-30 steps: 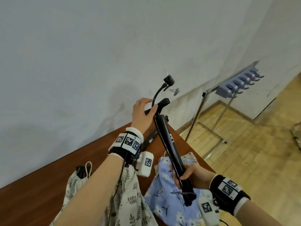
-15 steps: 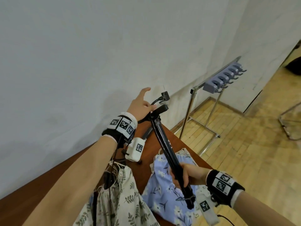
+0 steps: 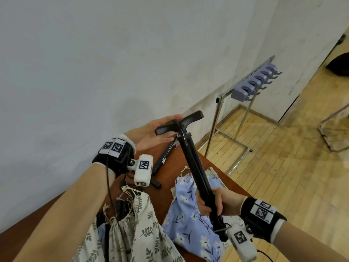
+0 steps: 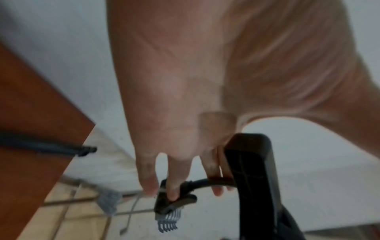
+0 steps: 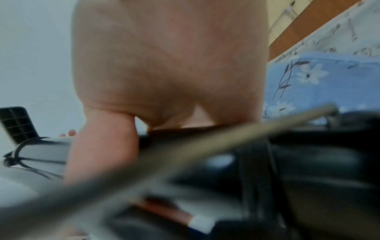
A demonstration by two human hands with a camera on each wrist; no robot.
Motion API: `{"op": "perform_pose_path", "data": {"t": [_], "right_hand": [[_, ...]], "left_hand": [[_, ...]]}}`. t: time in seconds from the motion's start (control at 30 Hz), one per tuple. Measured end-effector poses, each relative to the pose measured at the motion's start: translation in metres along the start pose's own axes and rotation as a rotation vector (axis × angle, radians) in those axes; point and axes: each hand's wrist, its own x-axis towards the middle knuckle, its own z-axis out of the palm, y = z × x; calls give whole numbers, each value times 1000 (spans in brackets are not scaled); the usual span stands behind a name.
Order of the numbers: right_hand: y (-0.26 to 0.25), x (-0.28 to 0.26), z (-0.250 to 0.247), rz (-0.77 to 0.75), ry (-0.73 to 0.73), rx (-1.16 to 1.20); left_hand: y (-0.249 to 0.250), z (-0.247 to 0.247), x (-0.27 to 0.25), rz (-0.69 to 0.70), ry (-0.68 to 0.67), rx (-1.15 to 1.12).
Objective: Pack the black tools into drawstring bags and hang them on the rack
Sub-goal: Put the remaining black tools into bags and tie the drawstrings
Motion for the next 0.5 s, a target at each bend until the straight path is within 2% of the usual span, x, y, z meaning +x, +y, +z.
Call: {"op": "perform_pose_path", "data": {"t": [0.1, 0.2, 0.3, 0.37, 0.43, 0.5], "right_hand": [[-5, 10, 3, -37, -21, 45], [-8, 21, 0, -45, -9, 68], [-15, 31, -1, -24, 13, 8], [-19, 32, -3, -2, 51, 1], [-20, 30, -11, 25, 120, -16], [-28, 22, -23, 23, 246, -166]], "left_hand": [[-22, 7, 10, 51, -28, -157], [-37, 31, 23, 89, 131, -170], [-38, 49, 38, 140, 307, -60], [-33, 51, 45, 153, 358, 68], [-29, 47, 50, 152, 412, 202], [-32, 42, 54, 161, 468, 243]]}}
